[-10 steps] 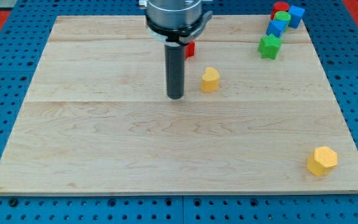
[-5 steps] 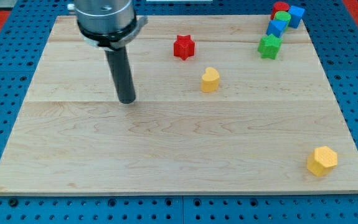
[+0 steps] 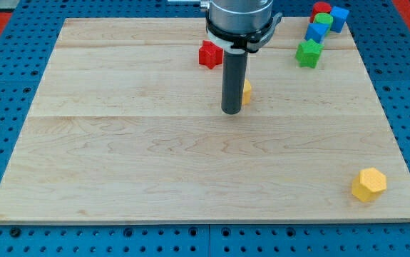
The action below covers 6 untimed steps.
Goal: Push yellow heart closer to the green star
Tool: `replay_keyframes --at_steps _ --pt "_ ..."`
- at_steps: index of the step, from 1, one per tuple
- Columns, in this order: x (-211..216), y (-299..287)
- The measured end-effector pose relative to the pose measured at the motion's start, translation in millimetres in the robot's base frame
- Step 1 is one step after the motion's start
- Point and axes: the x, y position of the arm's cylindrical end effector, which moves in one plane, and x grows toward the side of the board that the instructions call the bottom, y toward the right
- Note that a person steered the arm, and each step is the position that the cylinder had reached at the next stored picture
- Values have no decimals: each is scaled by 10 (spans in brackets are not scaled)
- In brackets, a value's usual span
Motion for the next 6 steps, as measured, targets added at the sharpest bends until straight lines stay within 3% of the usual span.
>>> replay_keyframes --at_steps 2,6 --pt "-467 2" --pt "-844 303"
